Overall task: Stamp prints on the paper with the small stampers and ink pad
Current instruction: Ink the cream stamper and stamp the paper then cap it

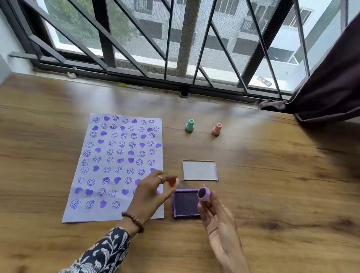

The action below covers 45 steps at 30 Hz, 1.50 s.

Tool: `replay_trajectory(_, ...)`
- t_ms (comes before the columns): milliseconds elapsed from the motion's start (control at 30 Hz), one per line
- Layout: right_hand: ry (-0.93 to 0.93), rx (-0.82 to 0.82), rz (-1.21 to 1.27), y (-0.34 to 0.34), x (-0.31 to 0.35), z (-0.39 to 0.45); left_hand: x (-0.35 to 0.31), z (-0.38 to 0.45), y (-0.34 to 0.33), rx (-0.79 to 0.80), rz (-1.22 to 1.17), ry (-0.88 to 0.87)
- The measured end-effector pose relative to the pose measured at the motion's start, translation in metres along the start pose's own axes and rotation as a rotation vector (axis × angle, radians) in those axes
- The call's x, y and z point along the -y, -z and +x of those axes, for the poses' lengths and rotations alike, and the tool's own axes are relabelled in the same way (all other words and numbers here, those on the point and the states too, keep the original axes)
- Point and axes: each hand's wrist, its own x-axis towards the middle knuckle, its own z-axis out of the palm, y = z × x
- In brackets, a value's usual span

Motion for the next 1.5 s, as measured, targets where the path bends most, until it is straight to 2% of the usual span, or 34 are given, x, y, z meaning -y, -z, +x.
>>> replay_trajectory(233,-0.036,-0.054,0.07,0.014,-0.003,-0.002,0.028,0.032,-0.002,0.14,0.201,0.044)
replay_trajectory(367,-0.025,-0.05,0.07,0.014,-0.004,-0.001,0.03,0.031,-0.003,0.131,0.2,0.046)
replay_trajectory(467,0.014,-0.037,-0.014,0.015,-0.004,0.0,0.03,0.017,0.0,0.124,0.212,-0.044)
replay_trajectory(633,0.145,-0.111,-0.445,0.009,-0.007,0.004,0.036,-0.011,0.0,0.242,0.397,-0.112)
replay_trajectory(700,0.253,-0.212,-0.77,0.007,-0.008,0.006,0.038,-0.013,0.0,0.278,0.428,-0.113)
replay_trajectory(767,0.442,-0.293,-1.142,0.005,-0.01,0.007,0.037,-0.011,-0.001,0.287,0.436,-0.105)
replay_trajectory(833,0.596,-0.288,-1.363,0.003,-0.014,0.005,0.037,-0.011,-0.002,0.266,0.433,-0.101)
replay_trajectory(1033,0.707,-0.163,-1.663,-0.003,-0.021,0.0,0.038,-0.011,-0.004,0.237,0.418,-0.104)
replay_trajectory(1167,0.678,-0.097,-1.739,-0.008,-0.015,0.001,0.036,-0.01,-0.004,0.233,0.418,-0.105)
replay_trajectory(1367,0.511,0.024,-1.815,-0.013,-0.001,0.018,0.036,-0.01,-0.003,0.245,0.43,-0.089)
replay_trajectory(1500,0.347,0.027,-1.949,-0.024,0.008,0.032,0.036,-0.01,-0.003,0.263,0.424,-0.072)
